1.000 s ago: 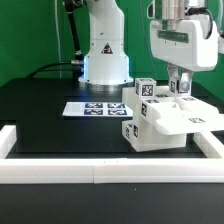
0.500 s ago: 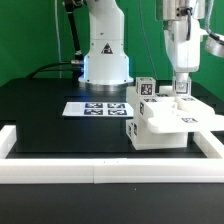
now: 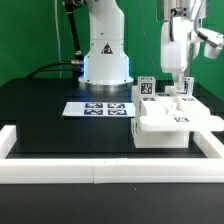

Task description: Assemble chair

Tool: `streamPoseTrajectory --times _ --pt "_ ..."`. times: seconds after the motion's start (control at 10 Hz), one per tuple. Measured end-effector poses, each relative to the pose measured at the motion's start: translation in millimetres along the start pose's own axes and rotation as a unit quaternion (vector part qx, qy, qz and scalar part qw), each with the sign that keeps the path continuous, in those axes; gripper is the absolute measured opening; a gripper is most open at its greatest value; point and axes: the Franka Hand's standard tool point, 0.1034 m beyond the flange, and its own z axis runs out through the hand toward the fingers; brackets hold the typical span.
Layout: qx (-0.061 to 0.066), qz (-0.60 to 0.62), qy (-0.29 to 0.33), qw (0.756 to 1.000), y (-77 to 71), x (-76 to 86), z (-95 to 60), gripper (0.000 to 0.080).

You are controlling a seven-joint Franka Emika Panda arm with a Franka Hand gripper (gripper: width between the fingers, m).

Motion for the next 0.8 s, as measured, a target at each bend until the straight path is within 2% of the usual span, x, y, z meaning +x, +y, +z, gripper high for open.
streamPoseTrajectory --times 0.1,0.2,0.3,0.5,0.8 --pt "0.000 -0.017 0.000 1.000 0.0 0.1 0.1 0.0493" --pt "-0.004 -0.044 0.001 0.999 1.1 0.7 0.3 0.0493" --pt "-0.011 -0.064 0.001 0.998 2.6 0.4 0.3 0.0620" --pt "-0.011 -0.182 0.000 0.983 2.9 -1.1 0.1 0.0640" --pt "-0.010 -0.322 -0.001 0.947 2.7 -3.1 -0.3 0.0649"
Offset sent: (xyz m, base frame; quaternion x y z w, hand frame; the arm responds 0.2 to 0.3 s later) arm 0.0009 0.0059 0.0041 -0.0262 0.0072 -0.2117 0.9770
